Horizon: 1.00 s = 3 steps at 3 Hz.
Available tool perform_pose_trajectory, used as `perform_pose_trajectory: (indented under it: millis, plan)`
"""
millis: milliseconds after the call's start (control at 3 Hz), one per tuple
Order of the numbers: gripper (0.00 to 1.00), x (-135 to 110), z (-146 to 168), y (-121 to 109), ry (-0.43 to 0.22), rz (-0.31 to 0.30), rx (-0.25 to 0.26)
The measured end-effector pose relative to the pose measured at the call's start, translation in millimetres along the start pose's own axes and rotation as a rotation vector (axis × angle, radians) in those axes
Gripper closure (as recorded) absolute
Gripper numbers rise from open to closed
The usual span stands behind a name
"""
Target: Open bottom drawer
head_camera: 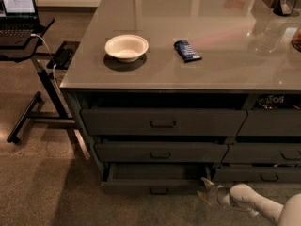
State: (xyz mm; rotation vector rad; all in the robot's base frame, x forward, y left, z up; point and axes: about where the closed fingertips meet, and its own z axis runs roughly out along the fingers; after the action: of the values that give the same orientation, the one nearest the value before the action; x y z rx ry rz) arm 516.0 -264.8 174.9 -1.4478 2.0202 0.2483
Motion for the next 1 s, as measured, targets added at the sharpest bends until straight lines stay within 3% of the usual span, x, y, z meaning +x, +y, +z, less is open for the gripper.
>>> perform_pose_trajectory:
  millis: [333,1000]
  plan:
    - [1.0,4,-10,9,0.001,-0.006,0.0]
    - [1.0,-4,-22,6,0.001,-0.006,0.0]
